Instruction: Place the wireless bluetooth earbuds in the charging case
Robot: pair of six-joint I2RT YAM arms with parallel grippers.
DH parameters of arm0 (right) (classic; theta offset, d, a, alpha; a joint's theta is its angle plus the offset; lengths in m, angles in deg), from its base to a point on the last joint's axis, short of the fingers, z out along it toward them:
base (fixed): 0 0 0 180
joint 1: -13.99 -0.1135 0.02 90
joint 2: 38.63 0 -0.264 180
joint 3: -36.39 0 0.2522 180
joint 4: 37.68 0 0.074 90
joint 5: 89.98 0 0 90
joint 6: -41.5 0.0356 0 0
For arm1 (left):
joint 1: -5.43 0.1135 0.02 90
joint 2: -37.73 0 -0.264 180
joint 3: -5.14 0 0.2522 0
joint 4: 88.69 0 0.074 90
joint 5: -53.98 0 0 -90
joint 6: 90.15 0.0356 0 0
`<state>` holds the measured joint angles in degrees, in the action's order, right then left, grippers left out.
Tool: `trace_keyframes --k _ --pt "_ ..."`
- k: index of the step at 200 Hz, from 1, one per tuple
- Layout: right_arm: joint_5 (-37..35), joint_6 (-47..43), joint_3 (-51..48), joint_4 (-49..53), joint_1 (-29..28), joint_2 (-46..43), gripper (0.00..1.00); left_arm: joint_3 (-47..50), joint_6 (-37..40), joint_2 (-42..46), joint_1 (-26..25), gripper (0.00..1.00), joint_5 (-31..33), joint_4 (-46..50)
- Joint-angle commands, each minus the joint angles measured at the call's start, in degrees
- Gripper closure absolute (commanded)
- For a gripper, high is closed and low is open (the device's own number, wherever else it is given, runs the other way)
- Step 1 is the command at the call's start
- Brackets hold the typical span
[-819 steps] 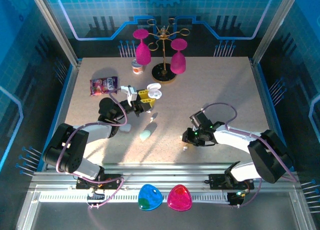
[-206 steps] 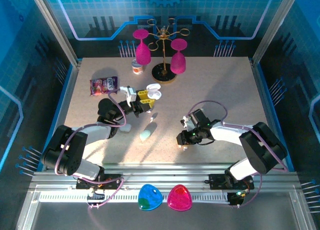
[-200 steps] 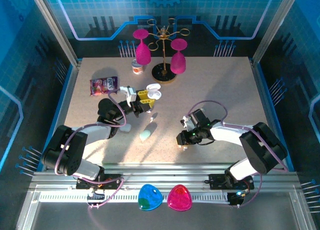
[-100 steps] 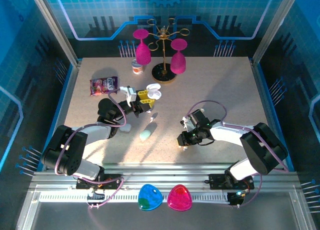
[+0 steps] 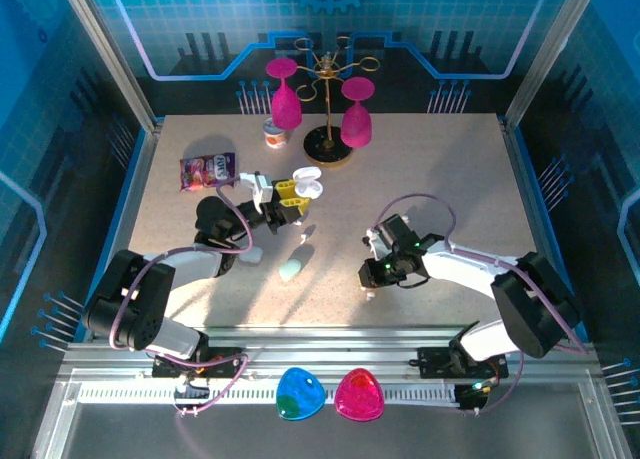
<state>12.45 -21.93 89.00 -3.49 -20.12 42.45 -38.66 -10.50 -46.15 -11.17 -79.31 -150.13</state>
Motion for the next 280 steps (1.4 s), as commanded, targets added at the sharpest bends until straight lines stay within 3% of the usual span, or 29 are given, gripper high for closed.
trace_keyframes --k 1,37,118,181,215,280 --pt "-9.91 2.15 4.71 8.33 -0.6 -2.54 0.81 -0.02 1.54 0.82 0.44 0.78 -0.53 0.53" --pt "-26.84 7.02 13.89 22.77 -0.81 -1.53 0.85 0.15 1.88 1.02 0.43 0.78 -0.48 1.29" --pt "-42.0 17.47 23.51 35.46 -5.15 2.89 0.87 0.6 2.44 1.35 0.34 0.78 -0.3 1.9" --pt "-53.58 28.71 33.36 50.78 -11.17 13.3 0.9 0.34 2.92 1.17 0.34 0.78 -0.39 2.22" --pt "-55.11 30.21 37.58 54.64 -12.89 17.78 0.9 0.25 2.83 1.17 0.35 0.78 -0.46 2.12" --pt "-52.43 29.11 40.37 53.76 -14.2 13.27 0.9 0.52 3.94 -0.98 -0.26 0.78 1.49 1.18"
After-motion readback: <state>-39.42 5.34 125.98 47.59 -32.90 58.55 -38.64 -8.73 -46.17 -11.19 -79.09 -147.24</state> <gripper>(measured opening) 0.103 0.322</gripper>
